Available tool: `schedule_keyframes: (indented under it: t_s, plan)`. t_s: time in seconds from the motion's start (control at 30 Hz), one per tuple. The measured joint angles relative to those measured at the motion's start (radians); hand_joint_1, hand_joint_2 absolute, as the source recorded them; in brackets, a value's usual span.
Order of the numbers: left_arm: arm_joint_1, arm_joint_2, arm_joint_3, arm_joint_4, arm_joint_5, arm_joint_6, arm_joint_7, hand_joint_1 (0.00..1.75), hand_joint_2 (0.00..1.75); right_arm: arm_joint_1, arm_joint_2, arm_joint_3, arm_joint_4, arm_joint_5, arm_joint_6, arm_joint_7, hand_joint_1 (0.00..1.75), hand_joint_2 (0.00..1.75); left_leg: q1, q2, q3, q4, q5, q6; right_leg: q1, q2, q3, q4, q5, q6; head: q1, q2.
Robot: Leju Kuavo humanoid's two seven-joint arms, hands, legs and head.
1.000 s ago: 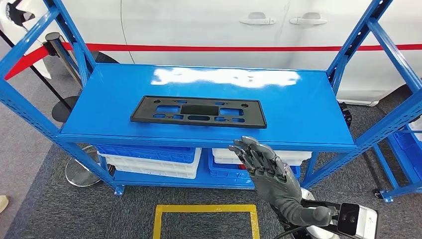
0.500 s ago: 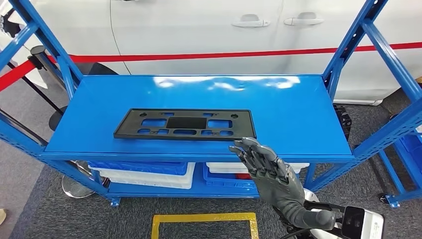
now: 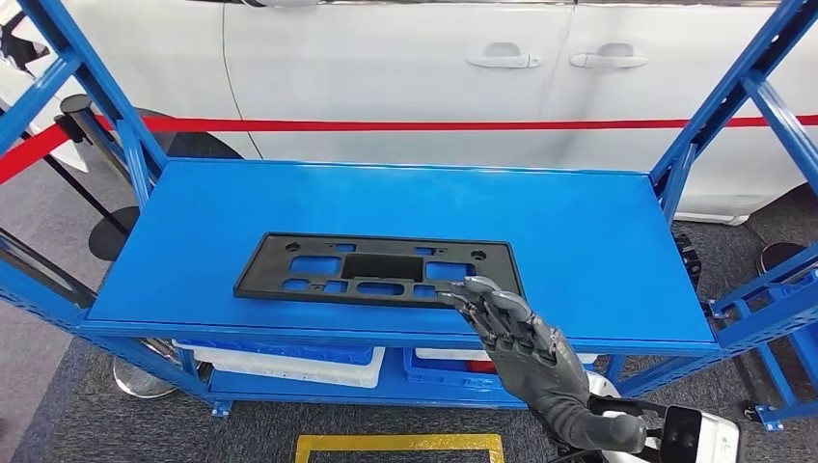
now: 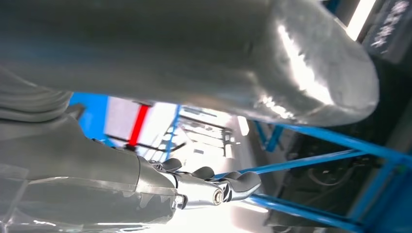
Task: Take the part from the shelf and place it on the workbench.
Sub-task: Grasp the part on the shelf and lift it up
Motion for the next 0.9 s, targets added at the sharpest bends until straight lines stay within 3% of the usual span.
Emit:
schedule_keyframes:
  t_s: [0.03, 0.13, 0.2, 0.33, 0.37, 0.43, 0.5, 0.53, 0.57, 0.63, 0.67, 0.7, 0.8, 0.83, 0.9]
  plan:
    - [0.0, 0.0, 0.0, 0.0, -0.001, 0.0, -0.001, 0.0, 0.0, 0.001, 0.0, 0.0, 0.011, 0.009, -0.003, 0.011, 0.0, 0.0, 0.001, -0.001, 0.011, 0.0, -0.008, -0.002, -0.002, 0.0, -0.012, -0.016, 0.023, 0.0, 0.0, 0.0]
    - [-0.001, 0.0, 0.0, 0.0, -0.003, 0.003, 0.0, 0.0, 0.0, -0.02, 0.002, 0.01, 0.071, 0.042, -0.029, 0.07, 0.0, 0.0, 0.002, -0.003, 0.042, 0.001, -0.035, -0.015, 0.0, -0.002, 0.01, -0.182, 0.164, -0.007, 0.0, 0.0]
    - [-0.006, 0.0, 0.0, 0.0, -0.005, 0.008, 0.001, 0.0, 0.0, -0.039, 0.007, 0.028, 0.123, 0.056, -0.048, 0.097, 0.0, 0.0, 0.0, -0.003, 0.046, 0.004, -0.047, -0.026, 0.005, -0.003, 0.015, -0.24, 0.201, -0.018, -0.001, 0.0]
    - [-0.01, 0.0, 0.0, 0.0, -0.007, 0.011, 0.003, 0.0, 0.0, -0.068, 0.017, 0.056, 0.188, 0.085, -0.074, 0.113, 0.0, 1.75, 0.0, -0.003, 0.045, 0.028, -0.07, -0.046, 0.003, -0.003, 0.031, -0.256, 0.198, -0.042, -0.002, 0.0]
    - [-0.01, 0.0, 0.0, 0.0, -0.008, 0.011, 0.002, 0.0, 0.0, -0.076, 0.018, 0.067, 0.208, 0.106, -0.09, 0.114, 0.0, 1.75, 0.002, -0.003, 0.027, 0.066, -0.09, -0.05, 0.002, -0.003, 0.039, -0.26, 0.197, -0.047, -0.002, 0.0]
    - [-0.008, -0.001, 0.001, 0.0, -0.01, 0.012, -0.001, 0.0, 0.0, -0.09, 0.02, 0.095, 0.26, 0.165, -0.132, 0.101, 0.0, 1.75, 0.004, -0.002, -0.04, 0.186, -0.142, -0.054, 0.003, -0.004, 0.046, -0.263, 0.191, -0.054, -0.003, 0.0]
    - [-0.003, -0.003, 0.001, 0.0, -0.012, 0.013, -0.004, 0.0, 0.0, -0.105, 0.025, 0.13, 0.313, 0.247, -0.195, 0.087, 0.0, 1.75, 0.004, -0.002, -0.102, 0.272, -0.162, -0.057, 0.005, -0.003, 0.049, -0.263, 0.187, -0.058, -0.003, 0.0]
    - [0.0, -0.004, 0.001, 0.0, -0.013, 0.014, -0.005, 0.0, 0.0, -0.115, 0.029, 0.148, 0.334, 0.302, -0.241, 0.085, 0.0, 1.75, 0.004, -0.002, -0.111, 0.268, -0.144, -0.057, 0.006, -0.001, 0.051, -0.263, 0.185, -0.058, -0.003, 0.0]
    - [0.001, -0.005, 0.002, 0.0, -0.014, 0.015, -0.006, 0.0, 0.0, -0.126, 0.034, 0.167, 0.351, 0.367, -0.295, 0.088, 0.0, 1.75, 0.004, -0.002, -0.103, 0.229, -0.109, -0.056, 0.006, 0.001, 0.055, -0.263, 0.183, -0.058, -0.003, 0.0]
    - [0.002, -0.007, 0.005, 0.0, -0.015, 0.017, -0.008, 0.0, 0.0, -0.149, 0.044, 0.202, 0.371, 0.507, -0.412, 0.109, 0.0, 1.75, 0.002, -0.002, -0.062, 0.101, -0.029, -0.049, 0.007, 0.003, 0.062, -0.262, 0.179, -0.054, -0.003, 0.0]
    - [0.001, -0.008, 0.006, 0.0, -0.015, 0.017, -0.009, 0.0, 0.0, -0.16, 0.049, 0.22, 0.377, 0.574, -0.468, 0.124, 0.0, 1.75, 0.0, -0.002, -0.046, 0.051, -0.009, -0.045, 0.009, 0.003, 0.063, -0.26, 0.178, -0.05, -0.003, 0.0]
    - [0.001, -0.009, 0.008, 0.0, -0.015, 0.017, -0.011, 0.0, 0.0, -0.171, 0.052, 0.237, 0.384, 0.635, -0.517, 0.141, 0.0, 1.75, -0.002, -0.001, -0.037, 0.023, 0.003, -0.04, 0.01, 0.002, 0.062, -0.259, 0.177, -0.046, -0.002, 0.0]
    - [0.002, -0.013, 0.009, 0.0, -0.019, 0.017, -0.014, 0.0, 0.0, -0.197, 0.057, 0.289, 0.405, 0.773, -0.634, 0.187, 0.0, 1.75, -0.002, -0.002, -0.032, 0.006, 0.016, -0.026, 0.011, 0.002, 0.061, -0.259, 0.175, -0.029, -0.002, 0.0]
    - [0.001, -0.015, 0.01, 0.0, -0.021, 0.017, -0.015, 0.0, 0.0, -0.204, 0.057, 0.302, 0.413, 0.805, -0.665, 0.198, 0.0, 1.75, 0.001, -0.002, -0.029, 0.0, 0.02, -0.021, 0.012, 0.001, 0.058, -0.249, 0.165, -0.023, -0.001, 0.0]
    - [0.0, -0.018, 0.01, 0.0, -0.024, 0.017, -0.017, 0.0, 0.0, -0.217, 0.057, 0.324, 0.438, 0.857, -0.719, 0.212, 0.0, 1.75, 0.004, 0.0, -0.026, -0.008, 0.027, -0.013, 0.01, 0.001, 0.026, -0.173, 0.115, -0.015, 0.002, 0.0]
